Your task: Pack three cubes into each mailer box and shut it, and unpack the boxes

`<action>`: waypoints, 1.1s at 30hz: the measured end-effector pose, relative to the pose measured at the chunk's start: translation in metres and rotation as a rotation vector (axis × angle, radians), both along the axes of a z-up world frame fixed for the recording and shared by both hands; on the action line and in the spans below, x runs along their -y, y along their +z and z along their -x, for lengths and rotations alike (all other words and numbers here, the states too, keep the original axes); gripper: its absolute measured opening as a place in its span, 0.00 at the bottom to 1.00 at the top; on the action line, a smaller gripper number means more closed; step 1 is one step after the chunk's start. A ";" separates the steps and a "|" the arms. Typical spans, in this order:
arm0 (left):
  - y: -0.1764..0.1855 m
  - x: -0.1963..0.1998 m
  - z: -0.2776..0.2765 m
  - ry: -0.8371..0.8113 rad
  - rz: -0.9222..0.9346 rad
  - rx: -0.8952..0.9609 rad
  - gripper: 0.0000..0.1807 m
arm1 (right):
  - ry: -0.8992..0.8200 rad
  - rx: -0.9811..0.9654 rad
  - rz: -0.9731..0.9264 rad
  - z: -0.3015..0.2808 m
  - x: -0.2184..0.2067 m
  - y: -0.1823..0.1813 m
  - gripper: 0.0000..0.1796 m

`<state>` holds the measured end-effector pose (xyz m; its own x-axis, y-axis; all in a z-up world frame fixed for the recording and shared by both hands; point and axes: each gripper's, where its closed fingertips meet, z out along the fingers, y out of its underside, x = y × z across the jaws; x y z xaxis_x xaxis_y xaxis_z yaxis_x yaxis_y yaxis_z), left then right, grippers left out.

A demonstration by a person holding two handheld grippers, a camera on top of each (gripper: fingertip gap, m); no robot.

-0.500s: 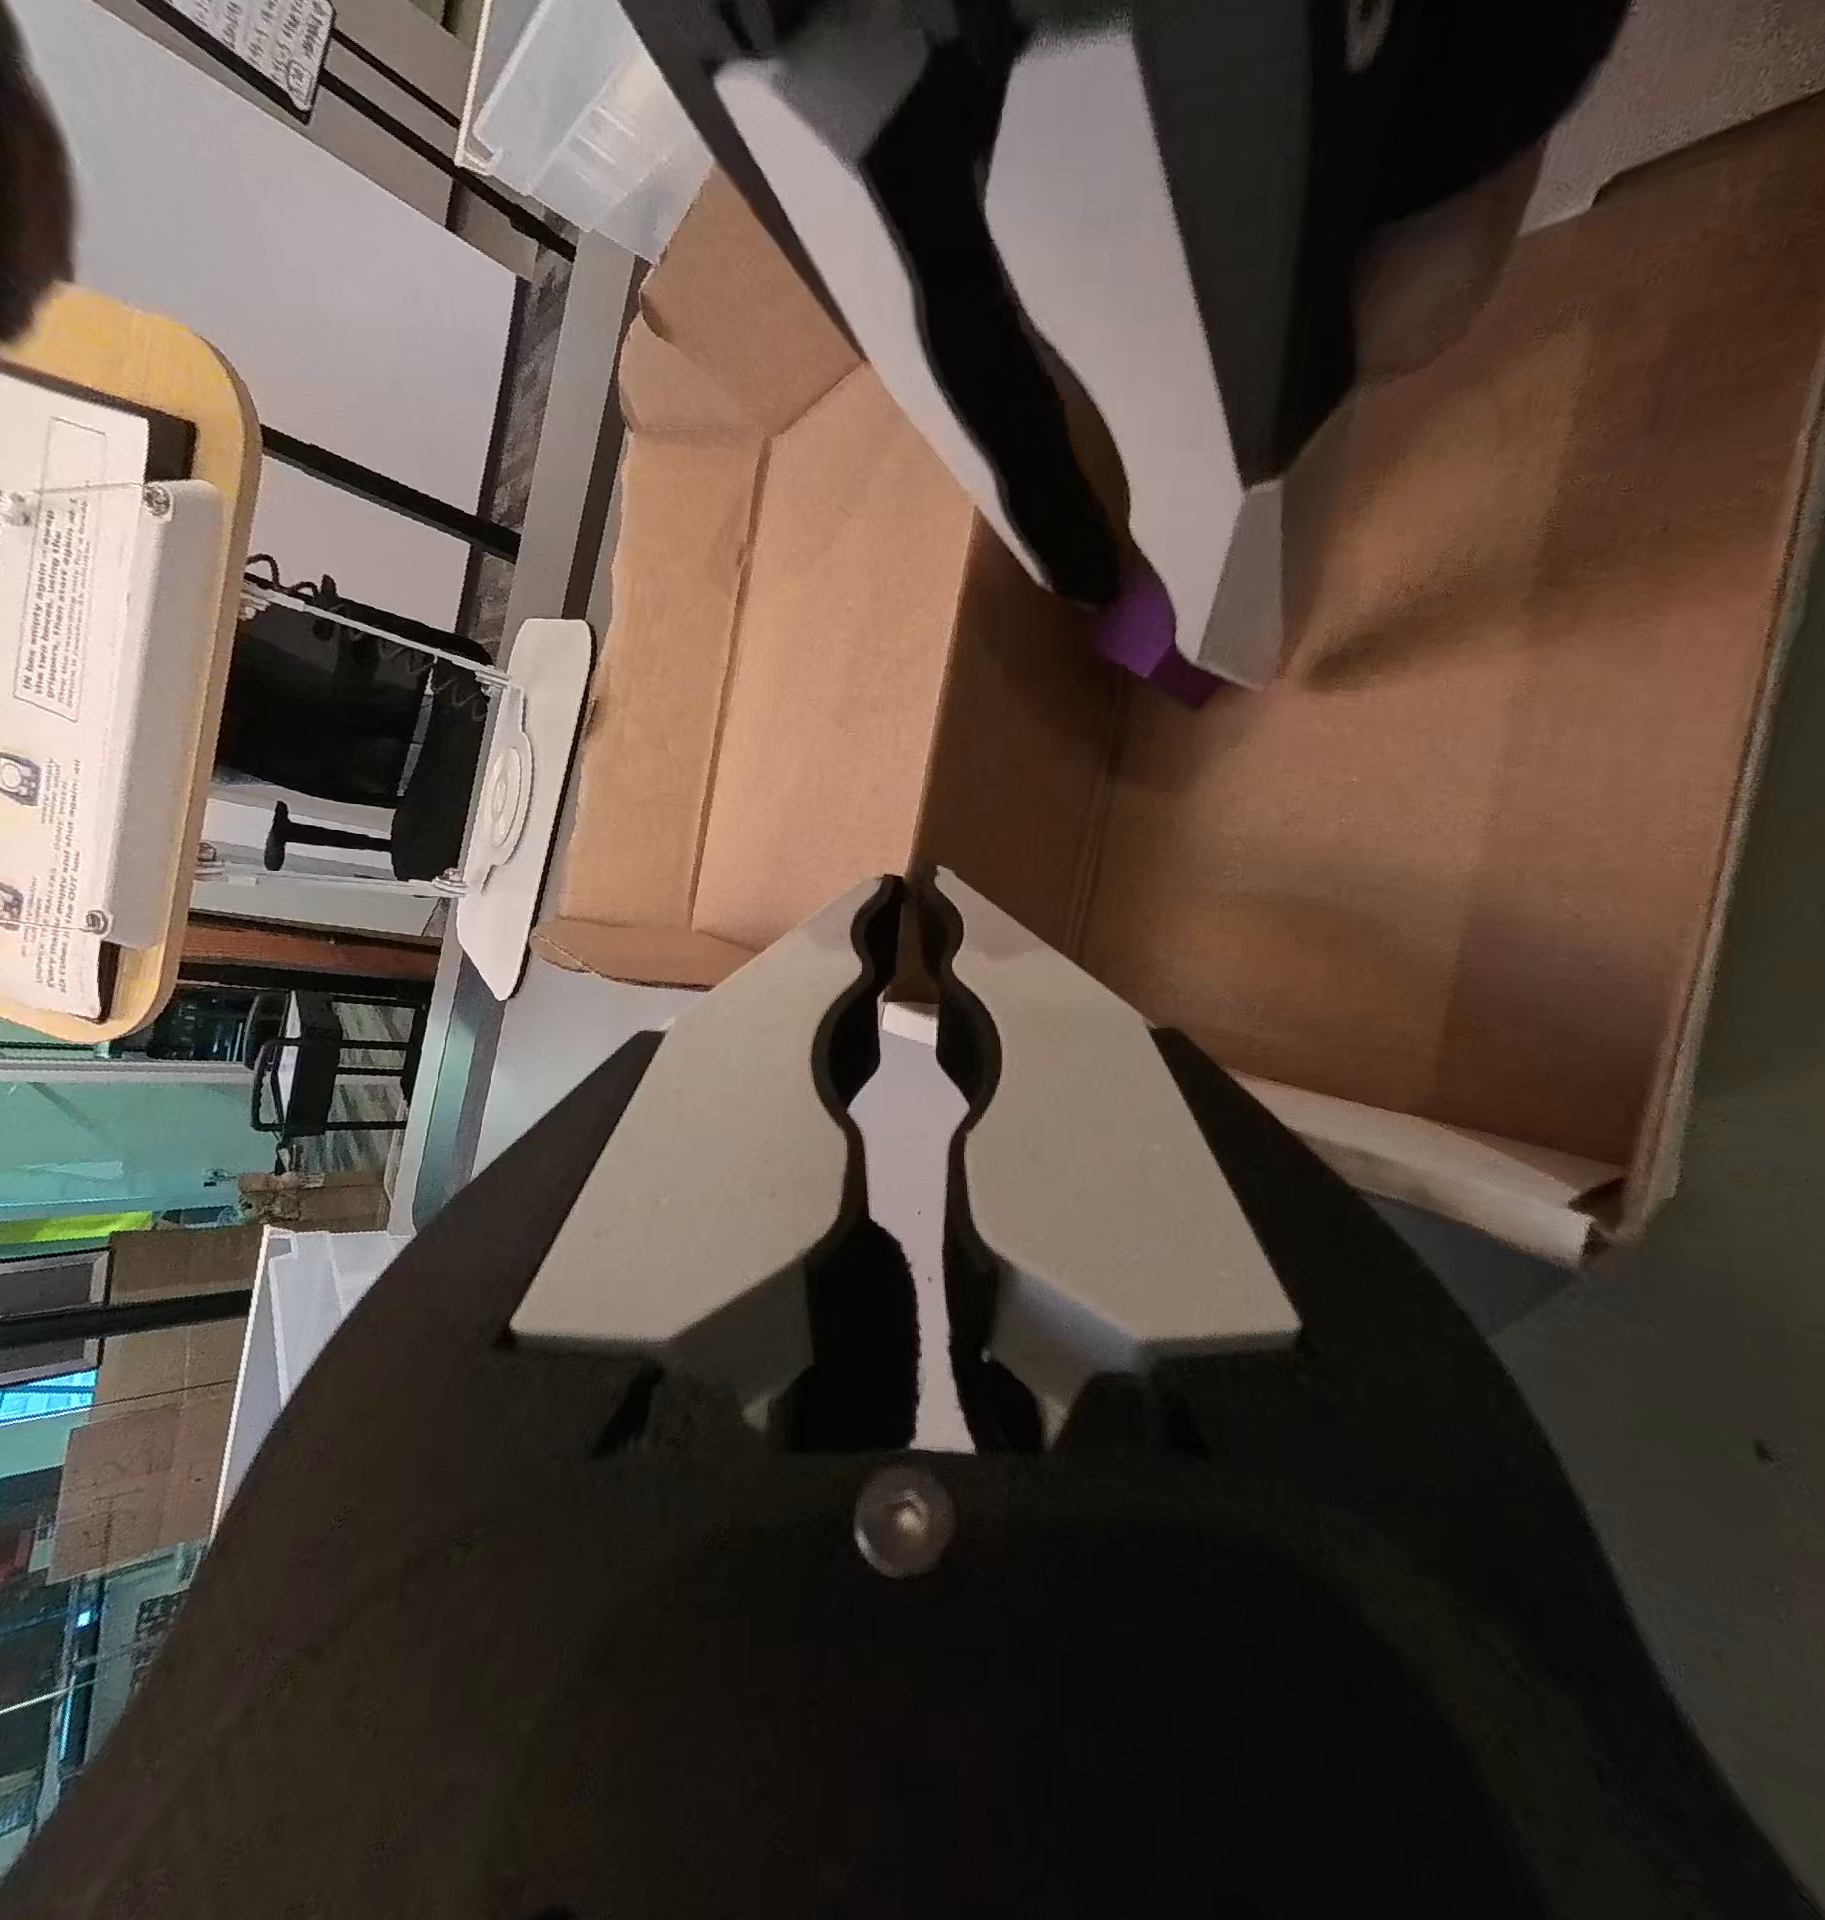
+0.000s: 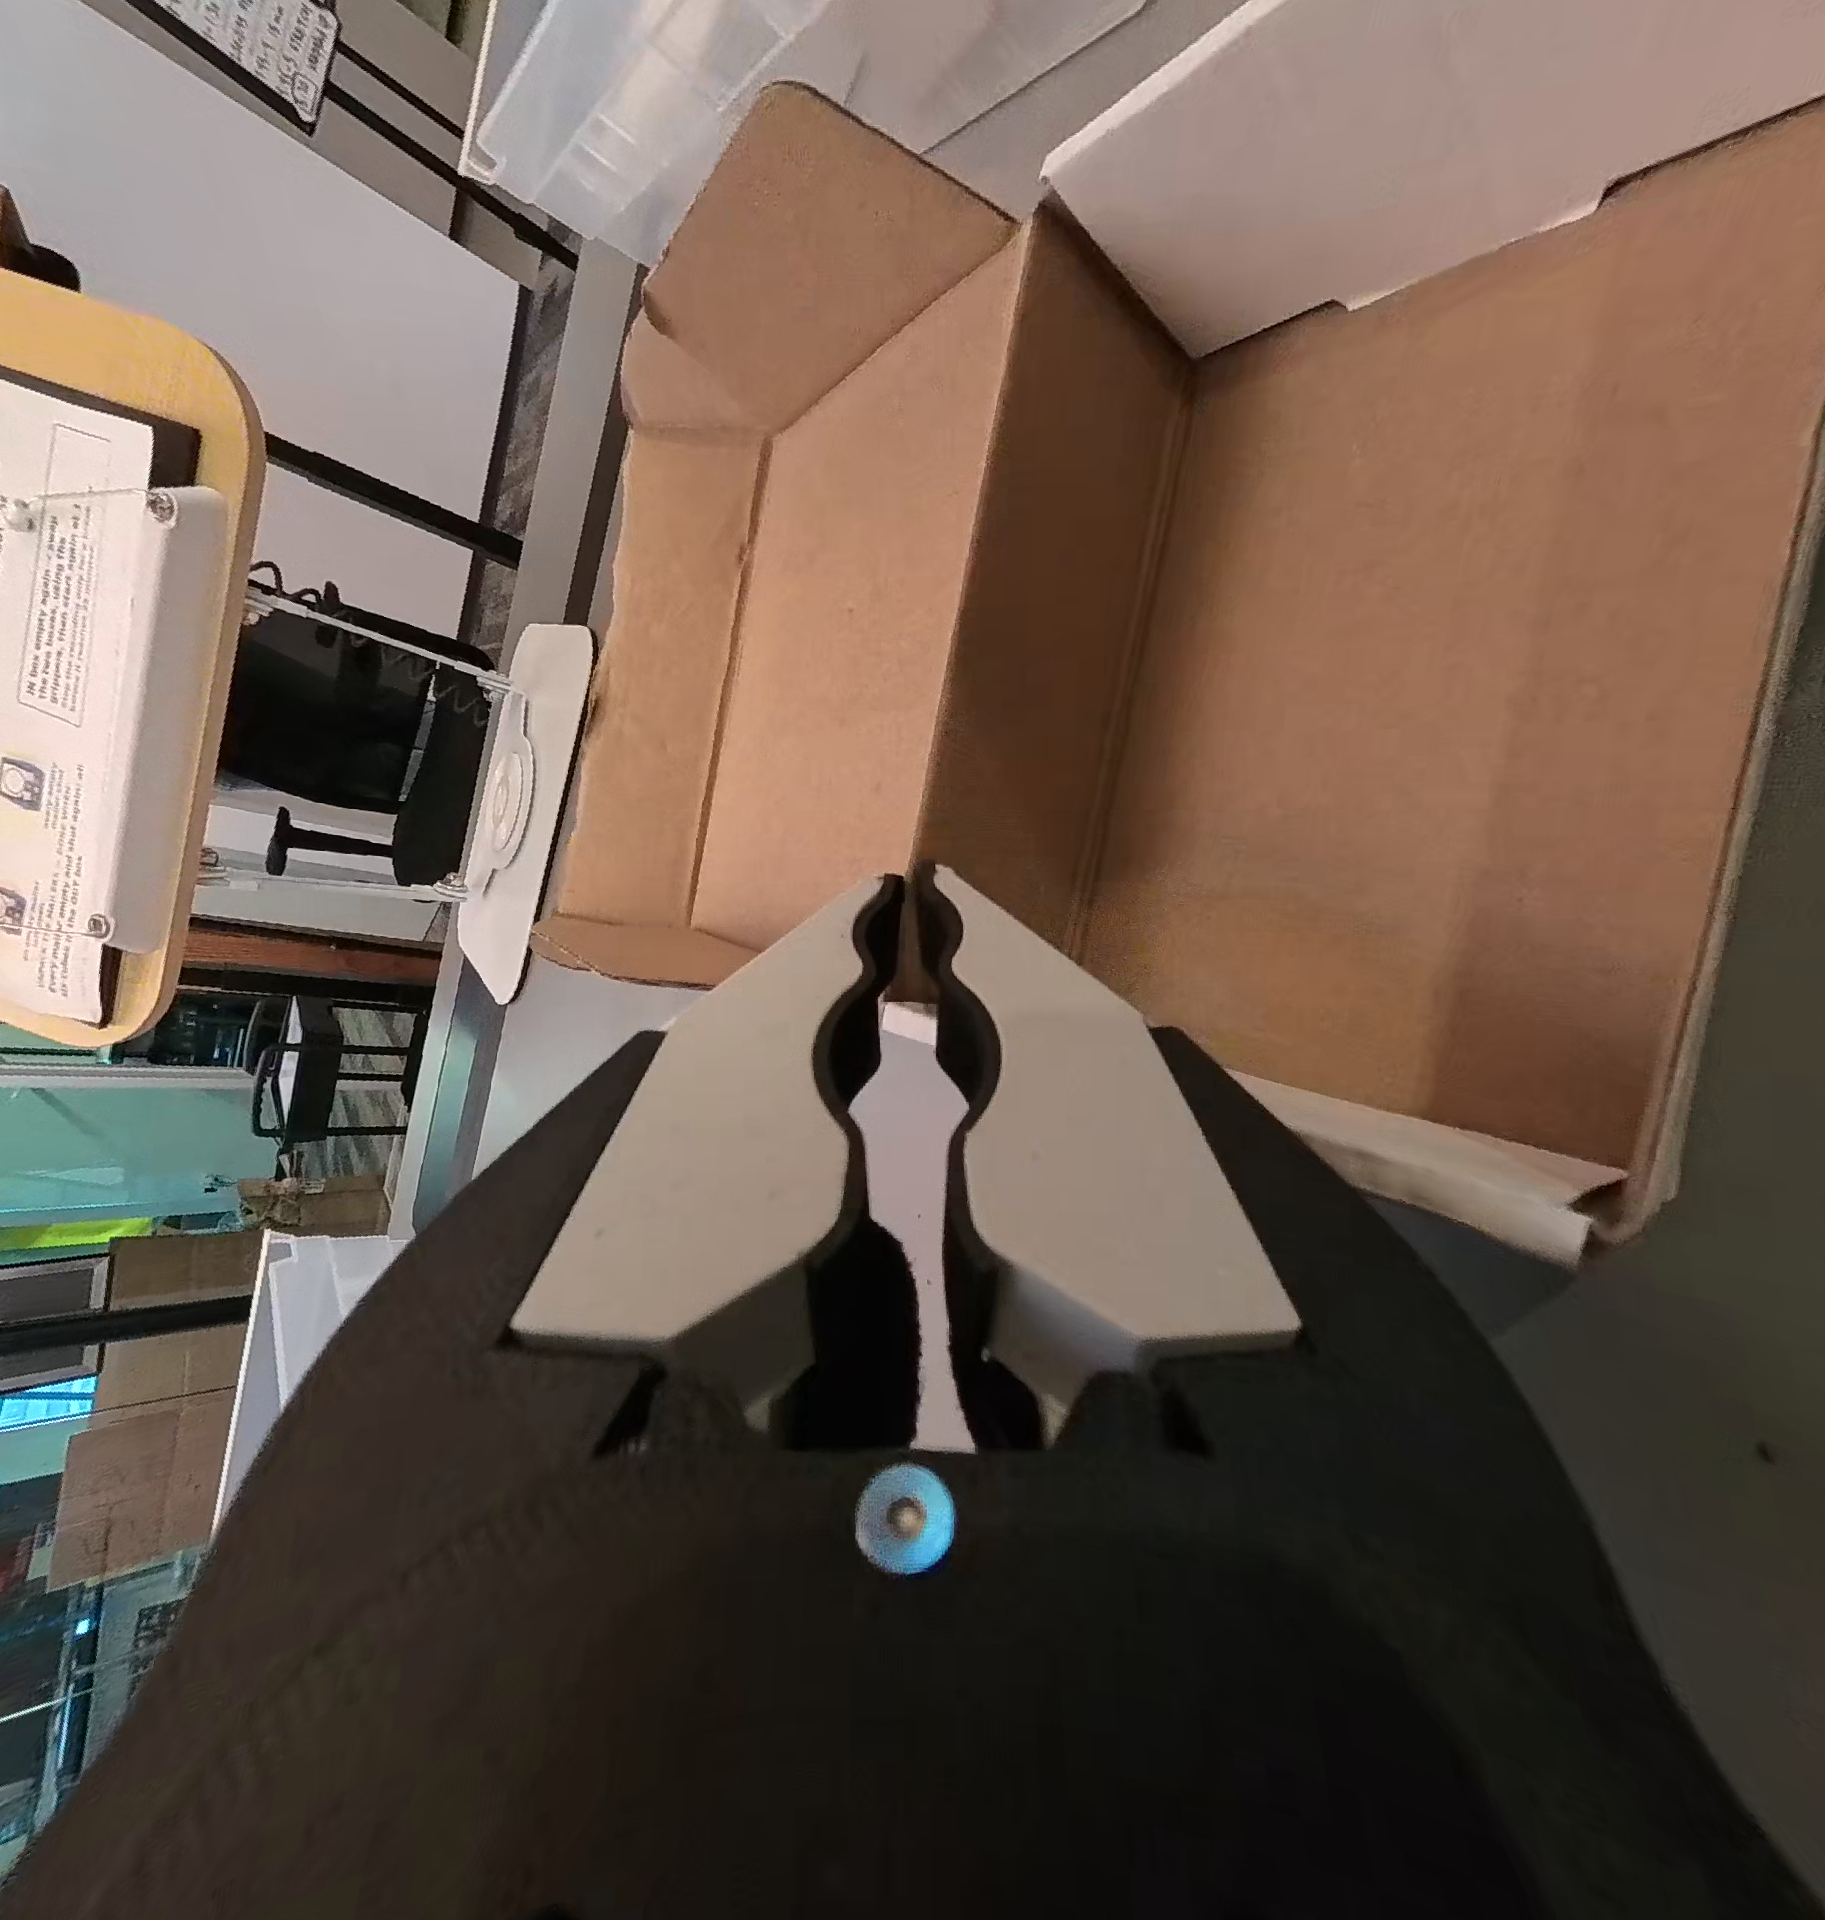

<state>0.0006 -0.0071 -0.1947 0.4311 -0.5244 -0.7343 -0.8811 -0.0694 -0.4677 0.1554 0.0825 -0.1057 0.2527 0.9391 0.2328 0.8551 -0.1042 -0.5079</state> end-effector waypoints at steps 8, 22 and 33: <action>0.000 0.000 -0.001 -0.001 -0.002 -0.014 0.01 | -0.295 0.277 0.130 -0.125 -0.083 -0.058 0.11; 0.000 0.000 0.001 -0.039 0.001 -0.056 0.00 | -0.396 0.328 0.090 -0.144 -0.095 -0.085 0.23; 0.000 0.004 0.021 -0.046 0.006 -0.138 0.01 | 0.046 -0.127 0.077 0.036 0.077 -0.031 0.19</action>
